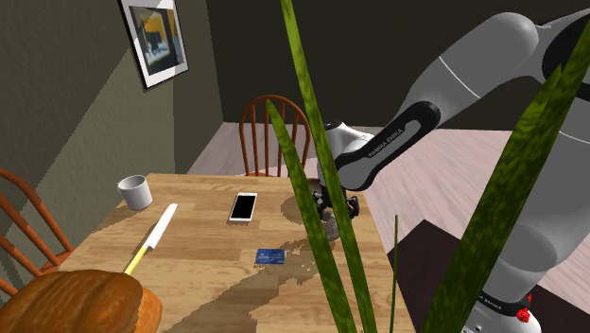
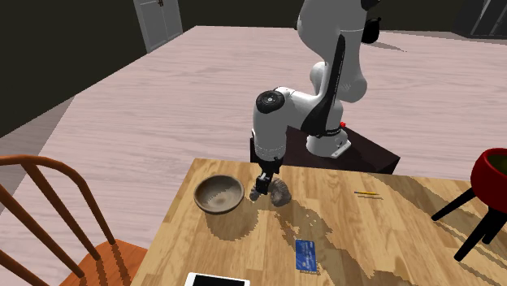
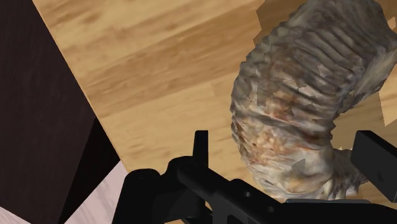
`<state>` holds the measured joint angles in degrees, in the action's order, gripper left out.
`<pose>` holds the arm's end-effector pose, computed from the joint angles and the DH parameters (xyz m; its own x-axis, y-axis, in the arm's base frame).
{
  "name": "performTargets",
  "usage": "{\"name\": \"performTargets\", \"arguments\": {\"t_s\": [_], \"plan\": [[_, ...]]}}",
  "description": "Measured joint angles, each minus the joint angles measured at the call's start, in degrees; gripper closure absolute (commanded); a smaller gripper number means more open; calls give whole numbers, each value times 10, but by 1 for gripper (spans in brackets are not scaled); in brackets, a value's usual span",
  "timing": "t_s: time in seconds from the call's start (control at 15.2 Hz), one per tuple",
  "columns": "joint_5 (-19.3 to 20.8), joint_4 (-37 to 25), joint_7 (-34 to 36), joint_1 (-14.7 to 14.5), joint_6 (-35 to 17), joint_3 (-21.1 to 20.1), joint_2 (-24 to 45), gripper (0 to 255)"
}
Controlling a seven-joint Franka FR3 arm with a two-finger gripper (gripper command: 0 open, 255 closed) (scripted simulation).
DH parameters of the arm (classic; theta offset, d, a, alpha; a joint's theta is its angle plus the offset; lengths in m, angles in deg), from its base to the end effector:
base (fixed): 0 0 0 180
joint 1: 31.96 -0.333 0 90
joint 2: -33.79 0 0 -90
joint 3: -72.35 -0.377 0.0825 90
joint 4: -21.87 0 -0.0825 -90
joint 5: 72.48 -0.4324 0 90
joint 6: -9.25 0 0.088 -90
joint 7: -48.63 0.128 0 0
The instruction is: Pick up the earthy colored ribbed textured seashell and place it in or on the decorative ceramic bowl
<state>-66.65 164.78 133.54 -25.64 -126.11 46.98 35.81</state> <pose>0.4520 0.1542 0.2612 0.4819 -0.8758 0.0289 -0.8661 -0.4711 0.1671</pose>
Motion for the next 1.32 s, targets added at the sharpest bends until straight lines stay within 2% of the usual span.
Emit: {"name": "performTargets", "arguments": {"t_s": [0.07, 0.73, 1.32], "plan": [[0, 0, 0, 0, 0, 0, 0, 255], [0, 0, 0, 0, 1, 1, -2, 255], [-37, -14, -29, -2, 63, -1, -56, 255]]}}
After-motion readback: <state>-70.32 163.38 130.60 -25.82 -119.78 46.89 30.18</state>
